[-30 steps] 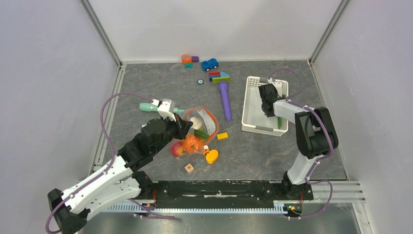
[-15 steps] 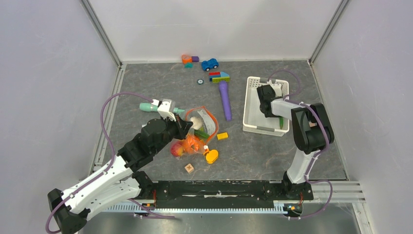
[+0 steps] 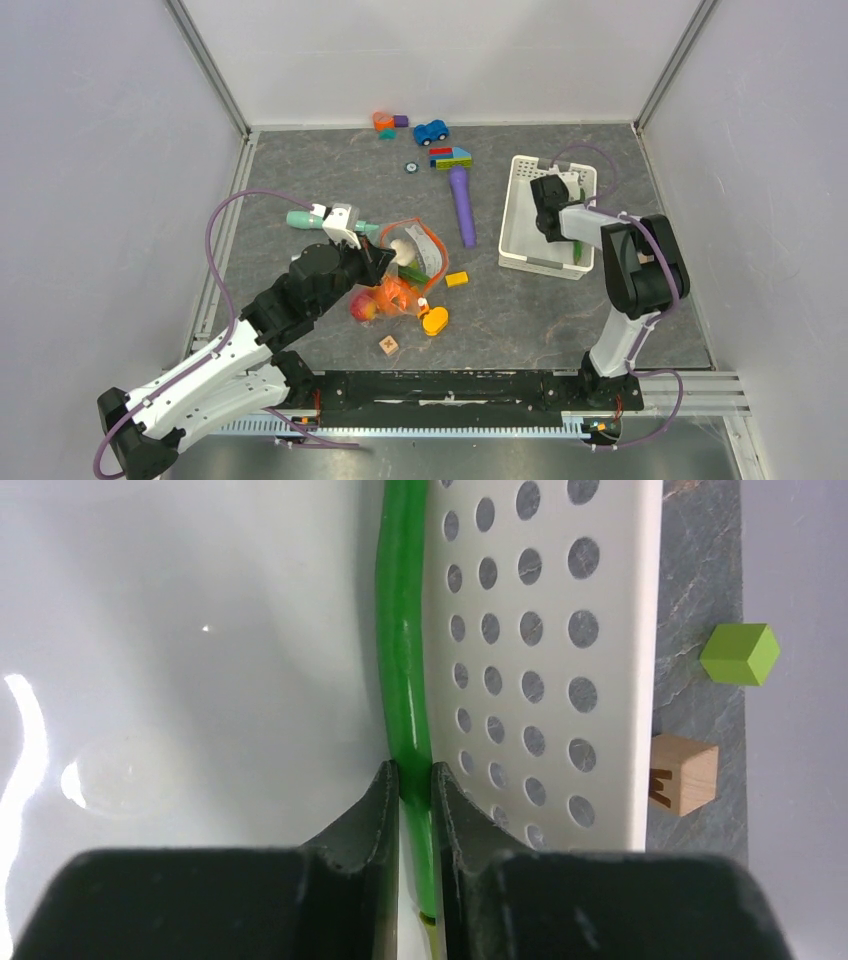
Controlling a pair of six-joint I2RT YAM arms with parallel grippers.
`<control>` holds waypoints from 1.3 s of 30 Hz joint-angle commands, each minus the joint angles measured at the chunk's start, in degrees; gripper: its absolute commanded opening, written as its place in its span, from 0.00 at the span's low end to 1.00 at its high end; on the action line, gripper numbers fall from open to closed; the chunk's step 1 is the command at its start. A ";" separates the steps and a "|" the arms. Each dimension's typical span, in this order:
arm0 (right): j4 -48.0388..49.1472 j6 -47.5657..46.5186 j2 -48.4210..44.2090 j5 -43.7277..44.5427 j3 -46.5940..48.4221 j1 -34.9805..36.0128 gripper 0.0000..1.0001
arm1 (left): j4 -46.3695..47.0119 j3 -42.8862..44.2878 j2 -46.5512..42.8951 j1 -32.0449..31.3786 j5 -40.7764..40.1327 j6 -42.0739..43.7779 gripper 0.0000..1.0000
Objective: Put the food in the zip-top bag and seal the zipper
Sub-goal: Pick up the fake vegetable from the bin, then place the fake vegetable in the zipper food storage bag.
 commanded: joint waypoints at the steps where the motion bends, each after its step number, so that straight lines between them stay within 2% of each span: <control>1: 4.62 -1.80 -5.82 -7.01 -3.40 -0.49 0.00 | 0.98 0.35 -0.55 -0.18 -1.60 -0.44 0.02; 4: 8.30 -3.02 -9.42 -12.99 -5.56 -0.49 0.00 | 0.94 0.29 -0.67 -0.19 -1.62 -0.42 0.02; 22: 16.12 -4.21 -30.51 -31.12 -14.38 -0.49 0.00 | 0.85 0.19 -0.72 -0.19 -2.06 -0.50 0.02; 27: 23.09 -7.94 -38.39 -45.97 -18.13 -0.49 0.00 | 0.97 0.20 -0.71 -0.17 -1.78 -0.59 0.02; 31: 24.76 -10.19 -43.20 -55.04 -19.16 -0.49 0.00 | 0.91 0.19 -0.77 -0.18 -1.50 -0.69 0.02; 33: 23.19 -10.29 -44.45 -60.33 -18.22 -0.50 0.00 | 0.95 0.20 -0.81 -0.19 -1.49 -0.71 0.02; 36: 15.24 -8.57 -45.51 -70.25 -14.89 -0.42 0.00 | 1.35 0.05 -0.75 -0.20 -1.56 -0.76 0.02; 39: 11.20 -5.45 -48.77 -81.63 -15.58 -0.07 0.00 | 1.36 0.09 -0.38 -0.19 -1.58 -0.53 0.02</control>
